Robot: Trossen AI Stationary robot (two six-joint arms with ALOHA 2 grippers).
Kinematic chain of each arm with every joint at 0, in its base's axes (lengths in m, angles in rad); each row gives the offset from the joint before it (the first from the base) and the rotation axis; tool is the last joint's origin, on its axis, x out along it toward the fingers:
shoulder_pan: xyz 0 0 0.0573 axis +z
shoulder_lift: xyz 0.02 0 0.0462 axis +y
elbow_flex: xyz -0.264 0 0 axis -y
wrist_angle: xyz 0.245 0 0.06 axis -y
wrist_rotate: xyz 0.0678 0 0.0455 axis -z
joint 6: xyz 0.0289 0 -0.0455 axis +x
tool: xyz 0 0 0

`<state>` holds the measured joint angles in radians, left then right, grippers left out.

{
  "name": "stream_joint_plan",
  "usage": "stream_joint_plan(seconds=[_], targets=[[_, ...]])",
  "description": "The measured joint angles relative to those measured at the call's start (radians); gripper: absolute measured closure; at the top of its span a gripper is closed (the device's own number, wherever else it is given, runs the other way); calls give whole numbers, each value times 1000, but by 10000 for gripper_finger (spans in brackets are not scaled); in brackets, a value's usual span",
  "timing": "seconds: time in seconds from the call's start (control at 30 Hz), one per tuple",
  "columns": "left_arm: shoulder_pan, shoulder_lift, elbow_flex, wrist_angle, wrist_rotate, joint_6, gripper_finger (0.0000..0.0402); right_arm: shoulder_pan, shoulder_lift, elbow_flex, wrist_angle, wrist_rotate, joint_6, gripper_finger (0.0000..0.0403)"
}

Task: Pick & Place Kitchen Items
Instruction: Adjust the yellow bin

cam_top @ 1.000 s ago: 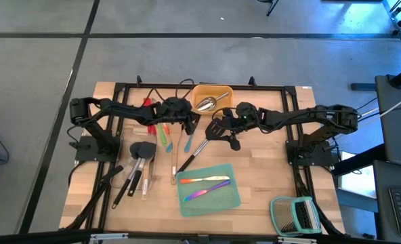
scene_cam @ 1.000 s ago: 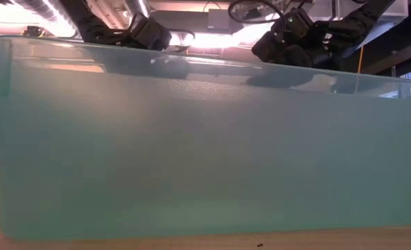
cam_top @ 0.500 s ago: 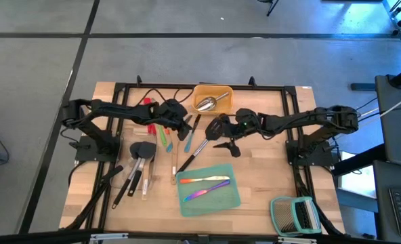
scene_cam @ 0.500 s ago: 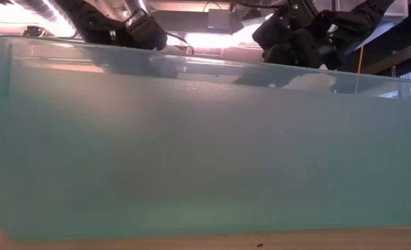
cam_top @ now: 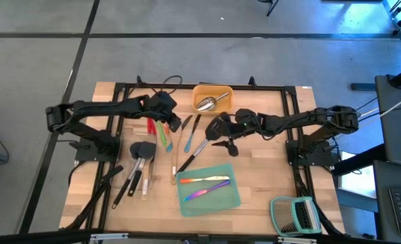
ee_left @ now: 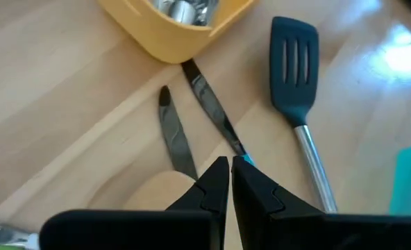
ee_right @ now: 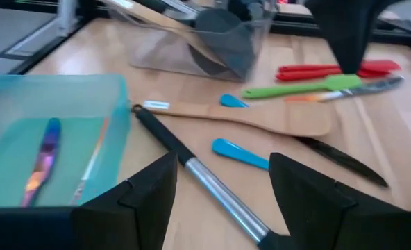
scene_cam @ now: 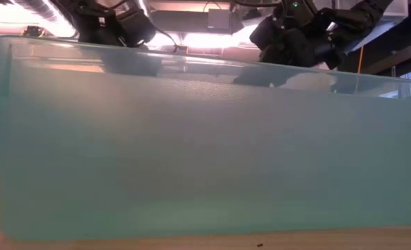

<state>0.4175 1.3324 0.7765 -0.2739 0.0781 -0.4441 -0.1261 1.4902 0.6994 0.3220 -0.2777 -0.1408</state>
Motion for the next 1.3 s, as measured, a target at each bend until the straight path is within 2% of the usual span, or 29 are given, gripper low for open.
stream_joint_plan(seconds=[0.2,0.33,0.67,0.9,0.97,1.13,1.3], targets=[[-46,58,0,58,38,-6,393,0,0,0,-15,50,2,171],[-114,112,-1,112,-70,-8,396,-4,0,0,-27,68,3,171],[-287,159,8,171,-246,7,389,-39,0,0,-78,68,31,171],[-353,159,9,274,-226,18,396,-48,1,0,-118,73,121,171],[-358,159,9,298,-244,20,399,-48,8,1,-114,128,163,173],[-355,159,10,332,-344,13,398,-49,47,46,-199,344,344,214],[-323,159,10,326,-366,12,399,-29,125,118,-292,382,369,299]])
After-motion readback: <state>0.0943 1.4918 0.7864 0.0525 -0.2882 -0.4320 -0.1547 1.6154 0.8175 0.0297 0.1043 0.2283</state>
